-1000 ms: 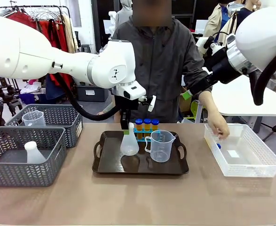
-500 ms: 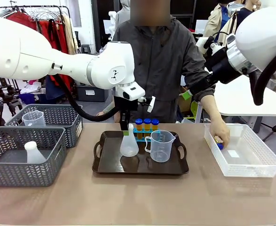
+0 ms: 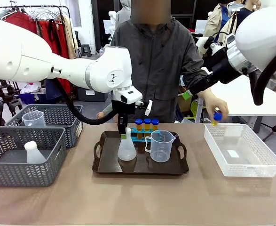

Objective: Prepare the laboratory tools.
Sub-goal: Pick up one Small flask and place it on the Handle tray.

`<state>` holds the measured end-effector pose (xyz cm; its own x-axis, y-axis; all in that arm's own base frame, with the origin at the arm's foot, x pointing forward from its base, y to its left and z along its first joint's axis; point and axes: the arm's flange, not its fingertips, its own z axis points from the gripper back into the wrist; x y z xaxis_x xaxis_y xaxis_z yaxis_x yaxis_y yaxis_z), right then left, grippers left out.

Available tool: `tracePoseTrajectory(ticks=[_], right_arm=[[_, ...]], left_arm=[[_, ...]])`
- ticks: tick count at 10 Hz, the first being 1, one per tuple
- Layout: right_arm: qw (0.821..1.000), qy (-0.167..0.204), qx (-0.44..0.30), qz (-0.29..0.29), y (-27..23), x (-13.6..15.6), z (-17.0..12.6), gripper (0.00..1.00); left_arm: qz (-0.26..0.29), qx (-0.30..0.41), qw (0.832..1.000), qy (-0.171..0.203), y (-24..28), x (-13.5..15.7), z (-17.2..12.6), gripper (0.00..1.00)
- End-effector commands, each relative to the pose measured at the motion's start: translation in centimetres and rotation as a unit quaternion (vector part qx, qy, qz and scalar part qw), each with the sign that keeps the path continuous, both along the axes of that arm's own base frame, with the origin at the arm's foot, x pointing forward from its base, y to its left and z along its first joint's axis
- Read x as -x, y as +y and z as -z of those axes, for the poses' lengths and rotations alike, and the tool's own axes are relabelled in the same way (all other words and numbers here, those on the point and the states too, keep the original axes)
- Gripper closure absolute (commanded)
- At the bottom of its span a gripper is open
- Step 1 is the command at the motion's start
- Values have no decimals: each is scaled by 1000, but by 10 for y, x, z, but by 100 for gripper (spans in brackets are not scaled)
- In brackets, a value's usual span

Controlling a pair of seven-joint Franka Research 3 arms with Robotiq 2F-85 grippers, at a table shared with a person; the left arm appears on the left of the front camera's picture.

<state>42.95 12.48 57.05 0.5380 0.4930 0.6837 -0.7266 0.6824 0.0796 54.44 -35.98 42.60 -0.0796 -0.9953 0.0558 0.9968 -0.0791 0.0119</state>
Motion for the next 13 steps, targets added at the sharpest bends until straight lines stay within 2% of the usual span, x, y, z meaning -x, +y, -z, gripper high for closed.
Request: tracePoseTrajectory(ticks=[1, 4, 5, 13], right_arm=[[1000, -2, -12, -5, -1, -1, 0, 0], [1000, -2, -12, -5, -1, -1, 0, 0], [1000, -2, -12, -5, -1, -1, 0, 0], [1000, -2, -12, -5, -1, -1, 0, 0]], left_arm=[[9, 15, 1000, 9, 7, 5, 0, 62], [6, 16, 1000, 10, 9, 6, 0, 5], [5, 16, 1000, 10, 10, 6, -1, 0], [-7, 24, 1000, -10, 27, 21, -32, 0]])
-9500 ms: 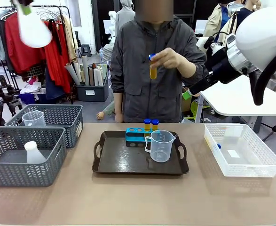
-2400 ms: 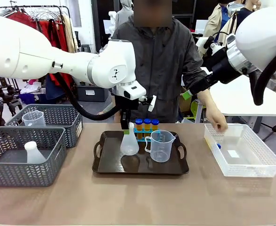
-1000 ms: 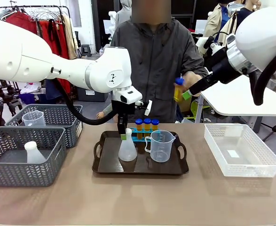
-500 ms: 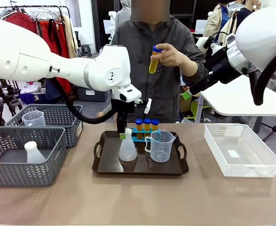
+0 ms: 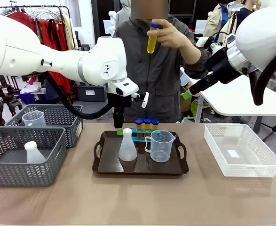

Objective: Prepare the laboratory tools.
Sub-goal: Pick up one Small flask and place it on the Handle tray.

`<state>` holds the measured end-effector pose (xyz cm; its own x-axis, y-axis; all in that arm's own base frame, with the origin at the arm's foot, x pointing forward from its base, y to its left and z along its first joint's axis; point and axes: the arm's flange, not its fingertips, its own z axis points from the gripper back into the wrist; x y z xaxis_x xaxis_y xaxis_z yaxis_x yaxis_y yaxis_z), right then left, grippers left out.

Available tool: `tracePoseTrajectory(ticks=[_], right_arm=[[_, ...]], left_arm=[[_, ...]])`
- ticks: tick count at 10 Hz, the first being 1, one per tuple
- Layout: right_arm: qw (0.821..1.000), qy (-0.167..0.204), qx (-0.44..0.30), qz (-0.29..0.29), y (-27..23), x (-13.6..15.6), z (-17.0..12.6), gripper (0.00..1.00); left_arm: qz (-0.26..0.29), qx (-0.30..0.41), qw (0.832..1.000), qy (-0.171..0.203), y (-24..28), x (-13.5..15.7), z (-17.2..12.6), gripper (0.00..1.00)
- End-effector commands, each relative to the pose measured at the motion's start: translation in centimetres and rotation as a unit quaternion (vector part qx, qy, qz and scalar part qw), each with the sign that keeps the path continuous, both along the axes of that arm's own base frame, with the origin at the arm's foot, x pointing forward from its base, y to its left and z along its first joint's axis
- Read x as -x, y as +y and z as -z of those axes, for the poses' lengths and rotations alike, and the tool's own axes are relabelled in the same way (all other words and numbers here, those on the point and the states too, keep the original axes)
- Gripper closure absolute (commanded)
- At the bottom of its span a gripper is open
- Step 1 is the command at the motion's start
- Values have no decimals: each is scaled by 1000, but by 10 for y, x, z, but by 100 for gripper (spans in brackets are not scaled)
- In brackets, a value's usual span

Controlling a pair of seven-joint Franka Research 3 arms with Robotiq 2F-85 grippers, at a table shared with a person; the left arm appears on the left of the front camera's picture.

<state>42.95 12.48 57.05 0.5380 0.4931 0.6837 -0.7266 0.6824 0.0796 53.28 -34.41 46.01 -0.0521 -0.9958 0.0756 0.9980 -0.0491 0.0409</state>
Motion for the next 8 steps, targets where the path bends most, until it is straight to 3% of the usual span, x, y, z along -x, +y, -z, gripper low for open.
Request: tracePoseTrajectory(ticks=[1, 2, 3, 8], right_arm=[[1000, -2, -12, -5, -1, -1, 0, 0], [1000, -2, -12, -5, -1, -1, 0, 0], [1000, -2, -12, -5, -1, -1, 0, 0], [1000, -2, -12, -5, -1, -1, 0, 0]], left_arm=[[4, 15, 1000, 1, 12, 11, -1, 0], [-16, -3, 1000, -6, 10, 13, -5, 0], [0, 0, 1000, 0, 1, 2, -1, 0], [-2, 0, 1000, 1, -1, 2, 1, 0]])
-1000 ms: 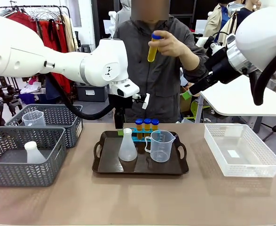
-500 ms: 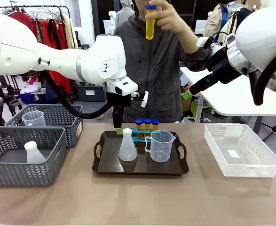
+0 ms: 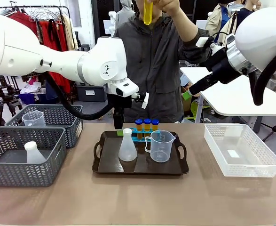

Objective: Prepare the laboratory tools.
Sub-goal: Pick up one Small flask and place it on the Handle tray.

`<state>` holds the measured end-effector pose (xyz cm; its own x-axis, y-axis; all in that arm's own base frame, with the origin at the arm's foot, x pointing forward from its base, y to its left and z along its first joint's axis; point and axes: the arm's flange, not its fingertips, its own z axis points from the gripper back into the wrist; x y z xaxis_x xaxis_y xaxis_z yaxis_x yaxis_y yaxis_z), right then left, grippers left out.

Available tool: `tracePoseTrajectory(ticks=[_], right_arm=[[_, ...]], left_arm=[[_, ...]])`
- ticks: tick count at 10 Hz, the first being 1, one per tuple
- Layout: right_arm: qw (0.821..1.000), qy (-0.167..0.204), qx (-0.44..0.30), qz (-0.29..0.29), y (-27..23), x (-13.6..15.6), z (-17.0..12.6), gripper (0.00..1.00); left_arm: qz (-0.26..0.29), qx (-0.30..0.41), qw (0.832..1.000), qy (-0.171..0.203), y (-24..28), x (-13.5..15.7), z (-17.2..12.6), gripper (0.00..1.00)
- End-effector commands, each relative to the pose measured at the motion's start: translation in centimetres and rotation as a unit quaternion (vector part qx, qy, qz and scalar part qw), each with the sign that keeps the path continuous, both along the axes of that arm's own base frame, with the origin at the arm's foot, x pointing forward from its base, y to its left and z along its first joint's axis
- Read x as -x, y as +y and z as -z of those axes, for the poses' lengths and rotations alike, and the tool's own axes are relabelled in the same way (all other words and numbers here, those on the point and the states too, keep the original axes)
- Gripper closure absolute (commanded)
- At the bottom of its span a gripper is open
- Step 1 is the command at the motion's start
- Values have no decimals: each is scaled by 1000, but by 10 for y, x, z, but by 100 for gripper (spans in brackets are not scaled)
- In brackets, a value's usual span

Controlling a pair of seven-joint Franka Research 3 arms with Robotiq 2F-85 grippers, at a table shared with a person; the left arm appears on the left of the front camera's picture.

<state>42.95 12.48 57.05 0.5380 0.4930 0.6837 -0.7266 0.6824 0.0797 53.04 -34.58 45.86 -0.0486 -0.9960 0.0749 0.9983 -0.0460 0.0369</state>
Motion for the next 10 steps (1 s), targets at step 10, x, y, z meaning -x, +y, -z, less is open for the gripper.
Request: tracePoseTrajectory(ticks=[10], right_arm=[[1000, -2, -12, -5, -1, -1, 0, 0]], left_arm=[[45, 176, 983, -11, 118, 63, -131, 0]])
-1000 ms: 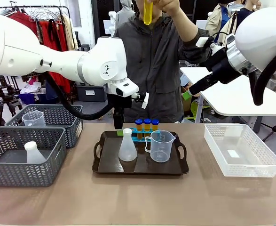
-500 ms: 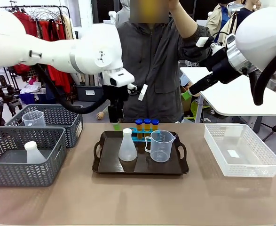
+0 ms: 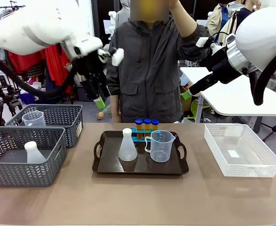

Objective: Prepare the laboratory tools.
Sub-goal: Pick up one Small flask and place it on the Handle tray.

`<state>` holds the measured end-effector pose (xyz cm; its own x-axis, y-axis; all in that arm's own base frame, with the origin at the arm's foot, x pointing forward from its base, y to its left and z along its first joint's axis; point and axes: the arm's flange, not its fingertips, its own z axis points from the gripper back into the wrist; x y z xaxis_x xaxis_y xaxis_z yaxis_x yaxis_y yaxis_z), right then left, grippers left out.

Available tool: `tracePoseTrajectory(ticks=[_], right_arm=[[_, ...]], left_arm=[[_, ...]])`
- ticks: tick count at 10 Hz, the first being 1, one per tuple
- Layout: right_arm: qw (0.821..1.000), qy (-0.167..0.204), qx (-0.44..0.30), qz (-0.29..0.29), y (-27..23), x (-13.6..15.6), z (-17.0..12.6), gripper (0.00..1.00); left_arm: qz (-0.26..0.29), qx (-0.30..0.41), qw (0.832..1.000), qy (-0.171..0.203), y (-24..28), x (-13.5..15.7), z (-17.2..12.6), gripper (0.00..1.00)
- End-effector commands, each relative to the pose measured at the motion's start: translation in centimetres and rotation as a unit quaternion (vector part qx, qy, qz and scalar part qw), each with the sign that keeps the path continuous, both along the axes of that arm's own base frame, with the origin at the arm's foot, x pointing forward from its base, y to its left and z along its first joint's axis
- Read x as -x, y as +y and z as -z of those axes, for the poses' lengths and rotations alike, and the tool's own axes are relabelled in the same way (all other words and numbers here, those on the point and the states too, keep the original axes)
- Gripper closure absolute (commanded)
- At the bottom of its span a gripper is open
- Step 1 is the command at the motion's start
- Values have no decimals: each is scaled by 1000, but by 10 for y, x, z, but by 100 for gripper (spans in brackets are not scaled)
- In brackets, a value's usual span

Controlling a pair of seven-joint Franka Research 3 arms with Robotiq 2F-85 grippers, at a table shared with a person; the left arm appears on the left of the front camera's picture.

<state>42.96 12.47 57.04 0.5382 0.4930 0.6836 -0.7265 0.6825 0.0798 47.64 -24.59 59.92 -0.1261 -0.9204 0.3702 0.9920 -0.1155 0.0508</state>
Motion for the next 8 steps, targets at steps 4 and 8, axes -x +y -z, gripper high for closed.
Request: tracePoseTrajectory(ticks=[4, 8], right_arm=[[1000, -3, -12, -5, -1, -1, 0, 0], [1000, -3, -12, -5, -1, -1, 0, 0]], left_arm=[[-78, 128, 988, -29, 65, 11, -8, 0], [-151, 157, 975, -47, 85, 12, -9, 0]])
